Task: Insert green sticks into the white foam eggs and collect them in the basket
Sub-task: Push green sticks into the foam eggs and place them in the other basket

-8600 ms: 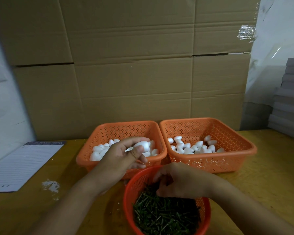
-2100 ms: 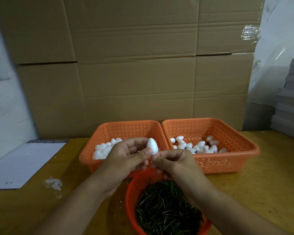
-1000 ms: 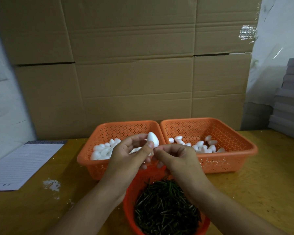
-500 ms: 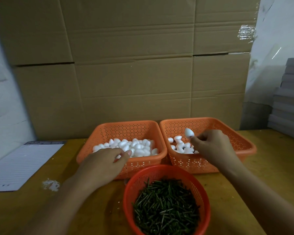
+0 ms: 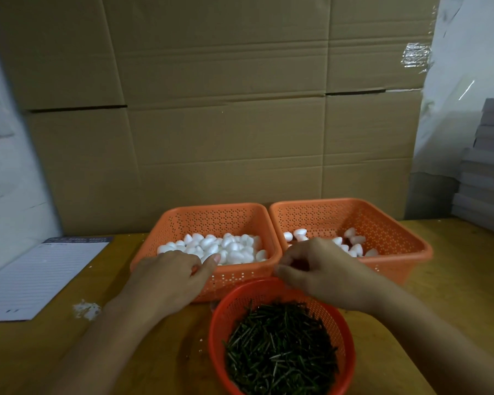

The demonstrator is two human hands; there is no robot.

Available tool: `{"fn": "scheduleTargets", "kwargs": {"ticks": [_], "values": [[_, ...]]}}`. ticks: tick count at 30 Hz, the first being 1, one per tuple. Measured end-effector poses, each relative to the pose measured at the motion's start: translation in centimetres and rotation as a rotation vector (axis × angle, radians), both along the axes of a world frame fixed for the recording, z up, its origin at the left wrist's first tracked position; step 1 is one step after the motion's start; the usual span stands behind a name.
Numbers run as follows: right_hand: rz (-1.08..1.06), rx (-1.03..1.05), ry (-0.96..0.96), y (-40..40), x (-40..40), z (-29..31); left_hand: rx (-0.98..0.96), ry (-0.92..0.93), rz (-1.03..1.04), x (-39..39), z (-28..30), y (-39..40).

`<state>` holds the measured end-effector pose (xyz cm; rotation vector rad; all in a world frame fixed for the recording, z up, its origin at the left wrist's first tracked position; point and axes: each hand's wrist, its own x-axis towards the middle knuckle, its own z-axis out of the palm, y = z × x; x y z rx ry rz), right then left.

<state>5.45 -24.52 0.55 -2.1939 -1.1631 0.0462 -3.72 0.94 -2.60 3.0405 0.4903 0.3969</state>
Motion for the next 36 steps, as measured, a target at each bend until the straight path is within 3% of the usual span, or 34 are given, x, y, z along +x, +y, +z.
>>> {"fn": "scheduleTargets", "kwargs": {"ticks": [5,14,23,36], "values": [[0.178,-0.205,0.005,0.1,-1.0,-0.3,-0.035,0.032,0.011,0.0,0.1,0.6],[0.2,-0.364,-0.002,0.1,-1.0,-0.8,-0.126,-0.048,0.003,-0.5,1.2,1.4],[0.195,-0.389,0.01,0.2,-0.9,-1.1,-0.129,0.071,-0.01,-0.5,1.1,1.9],[0.201,-0.379,-0.005,0.3,-0.6,-1.4,-0.126,-0.064,-0.084,-0.8,1.6,1.9]]}}
